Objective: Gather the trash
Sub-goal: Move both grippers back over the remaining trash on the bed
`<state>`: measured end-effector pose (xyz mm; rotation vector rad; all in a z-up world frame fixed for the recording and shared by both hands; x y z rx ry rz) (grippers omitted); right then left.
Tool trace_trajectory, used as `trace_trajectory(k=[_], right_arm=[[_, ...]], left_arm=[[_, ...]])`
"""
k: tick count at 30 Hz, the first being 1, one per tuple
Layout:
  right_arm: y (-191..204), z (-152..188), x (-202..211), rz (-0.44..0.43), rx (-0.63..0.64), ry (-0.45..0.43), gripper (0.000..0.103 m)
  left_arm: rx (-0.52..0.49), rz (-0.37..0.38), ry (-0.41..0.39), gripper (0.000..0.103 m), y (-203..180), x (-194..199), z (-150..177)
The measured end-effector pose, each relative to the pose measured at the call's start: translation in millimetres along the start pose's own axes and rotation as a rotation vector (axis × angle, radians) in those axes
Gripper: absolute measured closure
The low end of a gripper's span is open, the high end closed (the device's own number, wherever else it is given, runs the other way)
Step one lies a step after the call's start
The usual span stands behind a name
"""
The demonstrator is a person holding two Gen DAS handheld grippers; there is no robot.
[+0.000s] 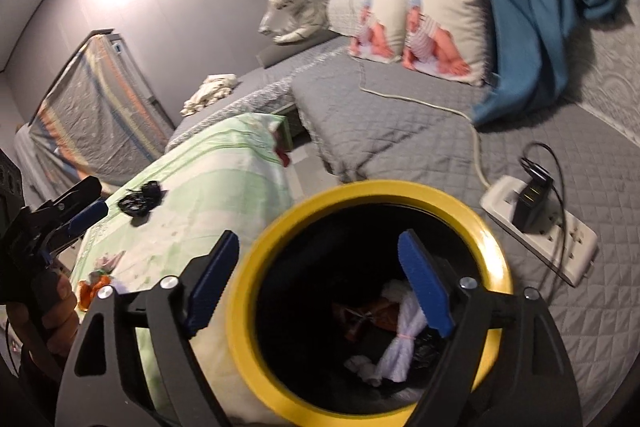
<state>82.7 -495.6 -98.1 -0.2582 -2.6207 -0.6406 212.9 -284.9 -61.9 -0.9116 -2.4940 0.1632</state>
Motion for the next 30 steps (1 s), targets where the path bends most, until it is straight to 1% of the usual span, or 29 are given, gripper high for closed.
trace_trajectory(k=[4, 7, 9, 15, 18, 22, 23, 27, 30], right_arm=[[33, -6, -1, -0.064, 0.030, -0.010, 0.018], [59, -8, -2, -0.110, 0.053, -0.010, 0.016], [78, -7, -5, -0.125, 0.081, -0.010, 0.016], [129, 0, -12, -0.176, 0.152, 0.004, 0.015], [154, 7, -16, -0.214, 0.182, 0.023, 0.015], [186, 20, -23, -0.266, 0.212, 0.060, 0.015], [192, 23, -23, -0.276, 0.218, 0.066, 0.015], [221, 40, -26, -0.322, 0.257, 0.105, 0.015], [235, 54, -28, -0.352, 0.278, 0.134, 0.015]], left_arm=[[-0.013, -0.055, -0.049, 0.008, 25, 25, -11], [-0.031, -0.128, -0.094, 0.008, 49, 47, -17], [-0.043, -0.179, -0.118, 0.008, 67, 63, -20], [-0.055, -0.302, -0.157, 0.008, 119, 105, -20], [-0.043, -0.361, -0.171, 0.008, 147, 126, -18], [0.006, -0.421, -0.178, 0.008, 183, 150, -12], [0.014, -0.448, -0.181, 0.008, 194, 158, -10], [0.043, -0.490, -0.184, 0.008, 218, 177, 0], [0.048, -0.529, -0.183, 0.008, 234, 189, 9]])
Point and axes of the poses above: each gripper's, at about its wrist camera, not at the fingertips, and x roughly against the way its jaws point, y to its left, z to its underside, the point moved 6 cm from there along -x, roughly the way its jaws point, and after that the axes turned 8 degrees about -y, right-handed, at the moved point
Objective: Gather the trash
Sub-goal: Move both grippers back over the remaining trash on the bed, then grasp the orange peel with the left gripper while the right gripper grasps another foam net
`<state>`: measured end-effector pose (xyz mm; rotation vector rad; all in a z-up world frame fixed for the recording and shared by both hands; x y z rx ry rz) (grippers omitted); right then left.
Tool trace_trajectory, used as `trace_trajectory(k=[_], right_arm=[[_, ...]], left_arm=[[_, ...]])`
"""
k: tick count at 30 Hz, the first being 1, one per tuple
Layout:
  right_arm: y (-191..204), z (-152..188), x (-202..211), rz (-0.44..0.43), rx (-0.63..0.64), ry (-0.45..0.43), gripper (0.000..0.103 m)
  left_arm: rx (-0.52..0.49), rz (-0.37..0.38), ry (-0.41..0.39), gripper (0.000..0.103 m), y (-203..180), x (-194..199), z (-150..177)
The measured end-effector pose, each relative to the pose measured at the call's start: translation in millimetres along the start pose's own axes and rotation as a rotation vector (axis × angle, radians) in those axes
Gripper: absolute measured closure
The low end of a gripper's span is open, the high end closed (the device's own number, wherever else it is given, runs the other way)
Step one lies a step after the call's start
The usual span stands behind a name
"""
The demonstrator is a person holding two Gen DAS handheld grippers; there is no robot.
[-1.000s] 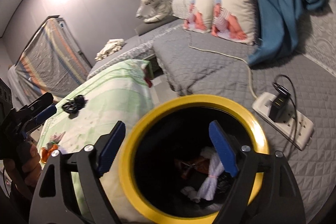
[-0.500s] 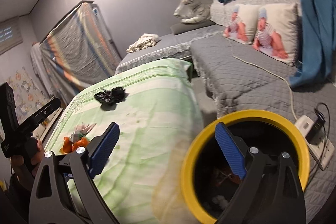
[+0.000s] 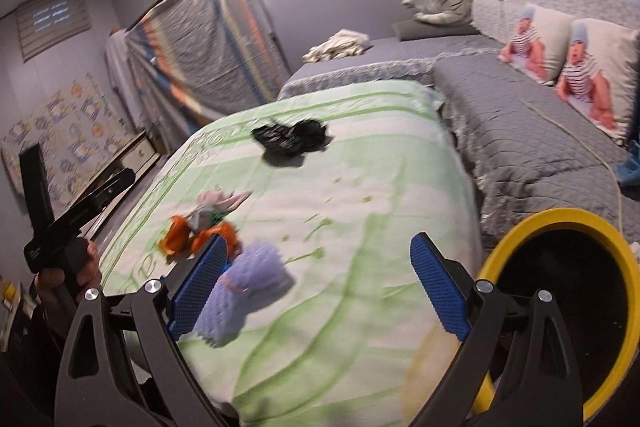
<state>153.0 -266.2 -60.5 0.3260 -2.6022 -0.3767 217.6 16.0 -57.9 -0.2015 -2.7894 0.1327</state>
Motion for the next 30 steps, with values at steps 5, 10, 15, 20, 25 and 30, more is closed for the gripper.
trace_trajectory(k=[5, 10, 15, 20, 25, 30], right_arm=[[21, 12, -13, -0.040, 0.018, 0.045, 0.015], [38, 24, -22, -0.070, 0.038, 0.087, 0.015], [49, 34, -27, -0.093, 0.047, 0.122, 0.015], [60, 44, -31, -0.115, 0.060, 0.149, 0.015], [71, 53, -36, -0.126, 0.083, 0.170, 0.015], [77, 58, -44, -0.129, 0.092, 0.189, 0.015]], left_arm=[[-0.016, -0.040, 0.020, 0.008, 21, 5, 15], [-0.022, -0.061, 0.045, 0.008, 37, 4, 31], [-0.011, -0.061, 0.096, 0.008, 48, -1, 46], [-0.008, -0.054, 0.142, 0.008, 52, -7, 58], [-0.007, -0.055, 0.154, 0.008, 54, -10, 64], [0.003, -0.056, 0.184, 0.008, 58, -16, 73]])
Point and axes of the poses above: each gripper's, at about its wrist camera, not at the fingertips, and x roughly against the way its jaws point, y to its left, z to its underside, the point moved 6 cm from there along -x, roughly the way its jaws point, and after that the axes turned 8 degrees about -y, right-handed, at the moved point
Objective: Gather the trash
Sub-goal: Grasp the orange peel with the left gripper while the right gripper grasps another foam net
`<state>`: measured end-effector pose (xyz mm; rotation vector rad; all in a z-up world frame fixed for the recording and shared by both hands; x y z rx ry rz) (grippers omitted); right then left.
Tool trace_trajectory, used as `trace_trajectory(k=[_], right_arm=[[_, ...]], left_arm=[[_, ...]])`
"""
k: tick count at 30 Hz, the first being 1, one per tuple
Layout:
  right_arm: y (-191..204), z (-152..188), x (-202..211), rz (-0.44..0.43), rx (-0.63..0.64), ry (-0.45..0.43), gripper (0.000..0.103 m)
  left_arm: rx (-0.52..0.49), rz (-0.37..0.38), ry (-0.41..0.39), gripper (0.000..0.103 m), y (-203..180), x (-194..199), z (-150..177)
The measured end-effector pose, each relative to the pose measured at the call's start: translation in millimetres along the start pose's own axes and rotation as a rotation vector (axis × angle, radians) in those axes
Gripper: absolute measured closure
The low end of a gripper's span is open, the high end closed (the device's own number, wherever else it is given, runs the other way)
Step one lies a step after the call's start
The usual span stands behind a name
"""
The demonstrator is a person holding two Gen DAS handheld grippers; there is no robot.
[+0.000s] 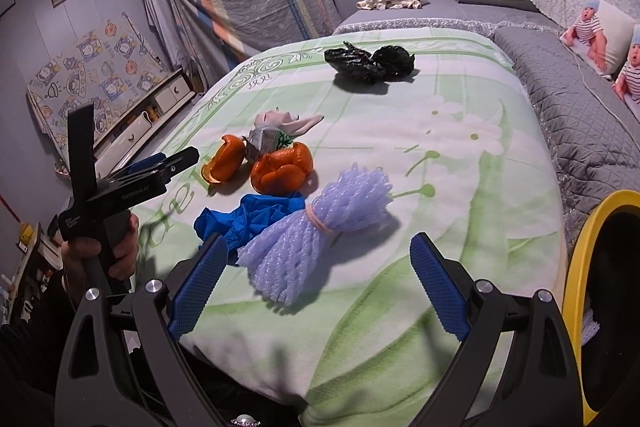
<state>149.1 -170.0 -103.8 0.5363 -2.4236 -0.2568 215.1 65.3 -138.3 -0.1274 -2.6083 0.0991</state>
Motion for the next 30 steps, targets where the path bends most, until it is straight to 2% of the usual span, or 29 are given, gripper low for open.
trace_trajectory(k=[5, 7, 13, 18, 24, 30], right_arm=[[-3, -3, -13, -0.004, -0.036, 0.019, 0.018], [-2, -3, -20, -0.006, -0.039, 0.034, 0.025], [-2, -5, -40, -0.013, -0.057, 0.077, 0.036], [-4, -4, -53, -0.009, -0.072, 0.110, 0.038], [-7, -3, -67, -0.006, -0.081, 0.139, 0.039], [-9, -5, -80, -0.006, -0.084, 0.162, 0.045]], left_arm=[[-0.007, 0.003, 0.035, 0.008, 0, -11, 4], [-0.006, 0.009, 0.043, 0.008, 0, -14, 5], [-0.008, 0.025, 0.065, 0.008, -1, -25, 6], [0.003, 0.032, 0.087, 0.010, 1, -35, 6], [0.002, 0.057, 0.139, 0.020, -3, -51, 9], [-0.014, 0.086, 0.203, 0.041, -15, -68, 13]])
Point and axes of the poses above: each gripper's, at about its wrist camera, not at the fingertips, and x roughly against the way its jaws point, y to its left, z to its underside, the point moved 6 cm from there along -x, roughly the way its jaws point, and after that the axes turned 8 degrees about -y, right-handed, at the moved point
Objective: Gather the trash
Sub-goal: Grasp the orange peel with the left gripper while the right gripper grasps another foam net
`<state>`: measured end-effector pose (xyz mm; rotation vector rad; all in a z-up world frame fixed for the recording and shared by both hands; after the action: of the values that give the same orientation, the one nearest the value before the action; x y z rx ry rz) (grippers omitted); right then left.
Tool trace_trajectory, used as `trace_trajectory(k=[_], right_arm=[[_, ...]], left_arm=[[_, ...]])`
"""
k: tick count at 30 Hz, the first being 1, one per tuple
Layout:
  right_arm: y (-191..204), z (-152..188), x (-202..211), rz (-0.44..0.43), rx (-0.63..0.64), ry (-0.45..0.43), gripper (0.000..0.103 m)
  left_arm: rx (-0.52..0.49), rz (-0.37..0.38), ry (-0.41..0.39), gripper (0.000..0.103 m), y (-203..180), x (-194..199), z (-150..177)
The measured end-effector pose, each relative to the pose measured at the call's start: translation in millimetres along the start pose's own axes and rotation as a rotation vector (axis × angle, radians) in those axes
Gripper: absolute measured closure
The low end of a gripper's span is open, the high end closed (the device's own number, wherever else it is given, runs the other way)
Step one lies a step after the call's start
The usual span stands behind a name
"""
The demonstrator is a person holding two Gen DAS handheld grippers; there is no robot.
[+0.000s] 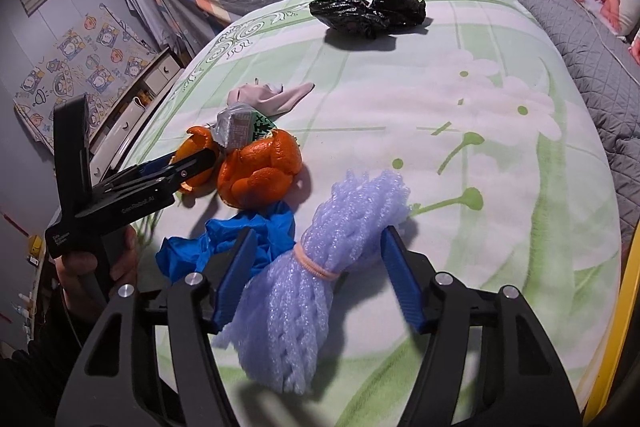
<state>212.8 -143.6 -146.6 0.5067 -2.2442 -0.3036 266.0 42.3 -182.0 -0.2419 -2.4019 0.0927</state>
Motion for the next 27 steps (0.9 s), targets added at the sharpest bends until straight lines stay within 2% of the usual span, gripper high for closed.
trace_trajectory(k=[4, 12, 19, 27], right_arm=[[1, -4, -7, 0.007, 0.018, 0.011, 0.051], [3, -7, -17, 0.035, 0.067, 0.027, 0.062], [9, -5, -16, 0.067, 0.121, 0.030, 0.079], [14, -11, -4, 0.048, 0.125, -0.011, 0.083]], left_arm=[[-0.012, 0.010, 0.025, 0.054, -5, -8, -2], [0.003, 0.015, 0.024, 0.070, -2, -14, -10], [0.002, 0.014, 0.003, 0.074, -2, -9, -11], [0.023, 0.014, -0.015, 0.075, 1, 1, -12]])
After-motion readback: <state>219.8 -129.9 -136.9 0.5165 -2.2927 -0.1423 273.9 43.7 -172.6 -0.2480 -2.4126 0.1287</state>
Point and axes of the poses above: each gripper's, at about its wrist camera, not at the fingertips, and x roughly against the way its jaws point, y to its left, z to its underside, the point moved 6 cm from there along -x, roughly the way its jaws point, and after that the axes turned 8 degrees about -y, right-handed, at the moved point
